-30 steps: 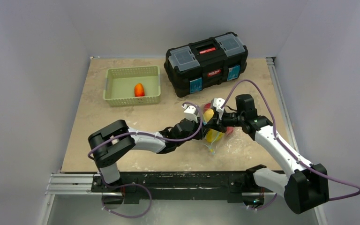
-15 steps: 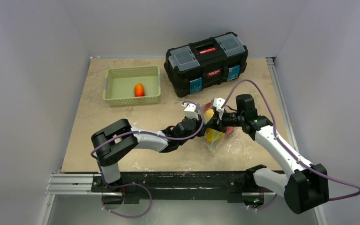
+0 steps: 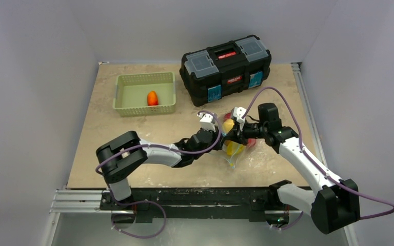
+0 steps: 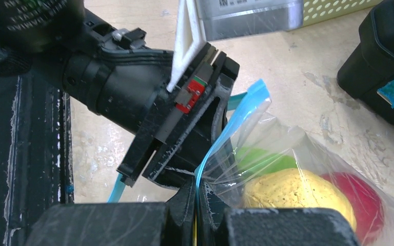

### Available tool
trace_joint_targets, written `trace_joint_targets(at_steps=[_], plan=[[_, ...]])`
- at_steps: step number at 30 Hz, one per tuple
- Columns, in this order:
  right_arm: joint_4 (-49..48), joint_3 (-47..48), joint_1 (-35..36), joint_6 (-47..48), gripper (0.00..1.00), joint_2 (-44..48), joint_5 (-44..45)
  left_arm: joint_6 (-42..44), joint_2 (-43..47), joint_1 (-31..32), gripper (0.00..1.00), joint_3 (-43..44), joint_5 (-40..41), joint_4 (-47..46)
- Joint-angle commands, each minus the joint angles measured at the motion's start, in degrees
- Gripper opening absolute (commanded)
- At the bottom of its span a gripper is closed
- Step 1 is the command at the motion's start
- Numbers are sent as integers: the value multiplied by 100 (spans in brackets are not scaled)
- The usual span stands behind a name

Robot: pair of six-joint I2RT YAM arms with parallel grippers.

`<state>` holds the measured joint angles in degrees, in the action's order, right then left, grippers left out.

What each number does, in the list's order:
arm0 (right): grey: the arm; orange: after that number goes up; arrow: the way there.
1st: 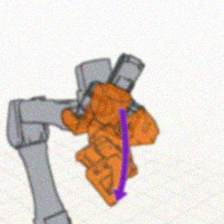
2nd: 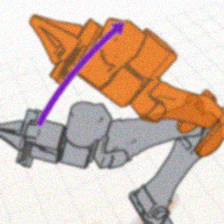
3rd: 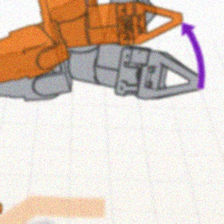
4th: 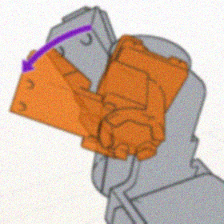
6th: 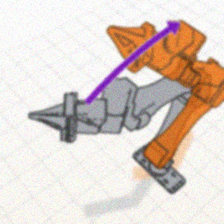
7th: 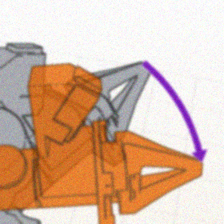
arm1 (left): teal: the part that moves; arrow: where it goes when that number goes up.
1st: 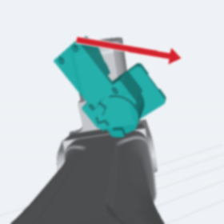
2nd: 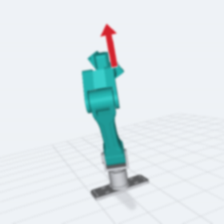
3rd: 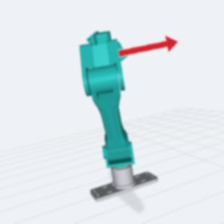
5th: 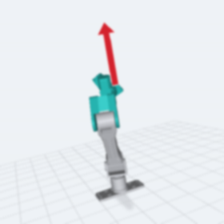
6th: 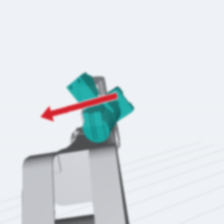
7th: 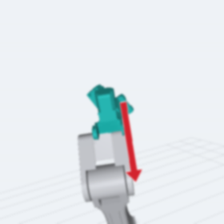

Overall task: Open the zip-top bag and remove the fake food
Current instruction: Pick up the fake fruit from the zipper food storage bag.

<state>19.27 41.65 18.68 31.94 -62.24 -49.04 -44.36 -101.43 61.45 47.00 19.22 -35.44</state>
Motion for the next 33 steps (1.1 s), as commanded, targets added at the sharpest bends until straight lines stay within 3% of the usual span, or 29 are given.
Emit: trace_joint_targets(at_steps=[1, 18, 33], plan=[[-49, 151, -21, 20, 0, 57, -109, -1, 497, -15, 0, -142, -131, -55], [-59, 151, -40, 31, 0, 54, -71, -141, 1502, 127, 0, -847, -323, 406], [-47, 155, -40, 40, 0, 54, -69, 276, 2665, 176, 0, -1123, -402, 1521]])
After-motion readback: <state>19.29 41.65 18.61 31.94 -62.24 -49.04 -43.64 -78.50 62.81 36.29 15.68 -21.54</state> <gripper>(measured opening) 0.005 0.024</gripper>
